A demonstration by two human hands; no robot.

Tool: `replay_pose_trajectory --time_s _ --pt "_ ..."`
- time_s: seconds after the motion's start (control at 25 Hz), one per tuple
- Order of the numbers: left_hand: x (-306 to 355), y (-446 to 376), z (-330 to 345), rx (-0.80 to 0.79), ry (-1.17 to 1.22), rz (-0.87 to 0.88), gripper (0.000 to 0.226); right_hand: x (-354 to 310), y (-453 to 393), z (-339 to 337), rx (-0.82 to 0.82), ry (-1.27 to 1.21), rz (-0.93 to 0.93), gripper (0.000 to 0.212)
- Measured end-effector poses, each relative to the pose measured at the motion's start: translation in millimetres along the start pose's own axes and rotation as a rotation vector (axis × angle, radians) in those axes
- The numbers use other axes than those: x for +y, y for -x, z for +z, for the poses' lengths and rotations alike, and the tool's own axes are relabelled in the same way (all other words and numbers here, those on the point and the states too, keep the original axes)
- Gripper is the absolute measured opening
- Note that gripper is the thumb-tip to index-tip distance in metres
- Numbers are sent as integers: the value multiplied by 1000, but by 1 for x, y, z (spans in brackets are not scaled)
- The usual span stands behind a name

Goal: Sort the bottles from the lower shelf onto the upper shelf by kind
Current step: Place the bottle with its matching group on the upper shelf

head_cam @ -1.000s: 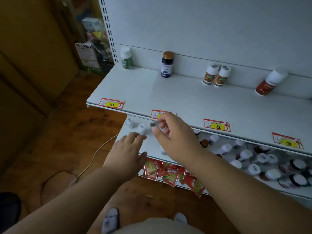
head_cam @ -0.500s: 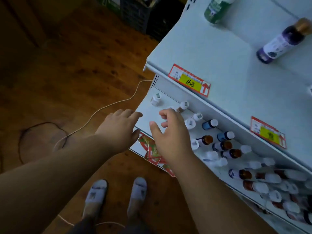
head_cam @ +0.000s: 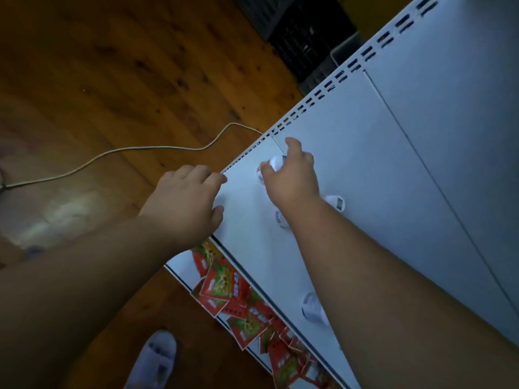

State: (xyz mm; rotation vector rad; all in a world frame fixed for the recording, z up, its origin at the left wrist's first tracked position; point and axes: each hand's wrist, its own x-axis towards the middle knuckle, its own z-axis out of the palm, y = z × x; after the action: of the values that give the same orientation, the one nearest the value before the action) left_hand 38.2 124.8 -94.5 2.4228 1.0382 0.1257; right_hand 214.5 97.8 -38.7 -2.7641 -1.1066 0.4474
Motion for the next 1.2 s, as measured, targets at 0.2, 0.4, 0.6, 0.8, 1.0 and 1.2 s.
replay_pose_trajectory --time_s 0.2,0.4,0.6,0.8,1.0,1.2 --pt "-4 -12 -1 -10 48 14 53 -8 -37 25 -135 244 174 54" --pt "1 6 -21 -42 187 -46 51 7 2 27 -101 -113 98 40" --pt "23 66 -103 -43 503 -178 58 -19 110 -38 -195 -743 207 54" --pt "76 159 -221 -199 955 -296 62 -60 241 -158 -459 -1579 362 45" --pt "114 210 -290 -318 1002 -221 72 -78 327 -232 -376 -1647 353 28" --pt "179 238 -328 -414 859 40 77 -46 376 -293 16 -1464 315 55"
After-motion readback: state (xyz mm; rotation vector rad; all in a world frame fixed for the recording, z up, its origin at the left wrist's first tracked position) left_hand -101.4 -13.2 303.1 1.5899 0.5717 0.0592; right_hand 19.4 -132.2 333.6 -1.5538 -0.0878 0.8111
